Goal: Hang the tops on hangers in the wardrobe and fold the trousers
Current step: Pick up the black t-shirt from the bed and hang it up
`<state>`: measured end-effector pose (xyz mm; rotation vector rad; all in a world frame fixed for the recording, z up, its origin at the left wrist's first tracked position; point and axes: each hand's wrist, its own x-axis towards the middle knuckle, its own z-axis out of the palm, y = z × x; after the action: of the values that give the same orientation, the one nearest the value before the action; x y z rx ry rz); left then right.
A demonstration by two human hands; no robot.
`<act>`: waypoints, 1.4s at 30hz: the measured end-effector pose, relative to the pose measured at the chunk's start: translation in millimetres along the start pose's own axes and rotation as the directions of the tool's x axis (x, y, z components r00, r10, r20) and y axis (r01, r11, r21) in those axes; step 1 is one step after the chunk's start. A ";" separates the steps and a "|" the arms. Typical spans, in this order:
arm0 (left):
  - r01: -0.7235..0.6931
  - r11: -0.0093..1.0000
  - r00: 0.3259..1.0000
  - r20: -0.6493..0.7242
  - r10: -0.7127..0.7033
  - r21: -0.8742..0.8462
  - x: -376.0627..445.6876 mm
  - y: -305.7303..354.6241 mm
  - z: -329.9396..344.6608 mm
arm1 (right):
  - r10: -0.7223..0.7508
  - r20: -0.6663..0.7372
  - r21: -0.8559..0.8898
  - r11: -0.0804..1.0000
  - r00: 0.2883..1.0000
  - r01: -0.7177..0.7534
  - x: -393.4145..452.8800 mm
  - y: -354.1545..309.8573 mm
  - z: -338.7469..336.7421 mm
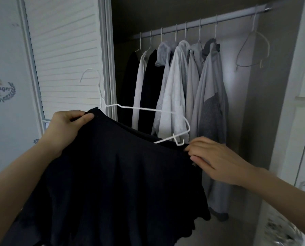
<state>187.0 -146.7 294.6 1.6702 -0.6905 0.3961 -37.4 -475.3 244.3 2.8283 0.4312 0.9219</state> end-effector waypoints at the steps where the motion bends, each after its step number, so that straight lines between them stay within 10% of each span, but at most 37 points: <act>1: 0.018 1.000 1.000 0.005 -0.018 -0.024 -1.0 0.5 1.0 | -0.002 0.012 0.004 1.000 1.000 0.002 -0.5 0.3 0.7; 10: -0.256 0.867 0.963 0.186 0.193 0.426 -12.6 3.4 5.4 | 0.224 -0.048 0.213 0.954 0.973 -0.209 0.9 6.6 -7.0; 19: -0.398 0.867 0.887 0.368 0.280 0.299 -19.4 29.8 47.4 | 0.483 -0.196 0.628 0.730 0.854 -0.269 40.6 -24.8 0.3; 26: -0.095 0.982 0.990 0.118 0.076 0.163 -11.4 6.7 18.3 | 0.570 -0.127 0.696 0.634 0.812 -0.336 29.4 6.8 -25.4; 33: -0.201 0.923 0.976 -0.019 0.219 0.328 -3.1 0.1 24.8 | 0.586 0.027 0.516 0.686 0.810 -0.513 30.5 -5.9 -32.9; 42: -0.150 0.843 0.969 0.246 0.021 0.516 16.4 -16.6 64.9 | 0.687 0.437 0.749 0.079 0.580 -0.658 49.9 -32.6 -73.8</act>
<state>202.8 -211.6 277.7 2.2464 -0.8862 0.4925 -50.2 -425.9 324.3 4.1142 -0.8941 1.0369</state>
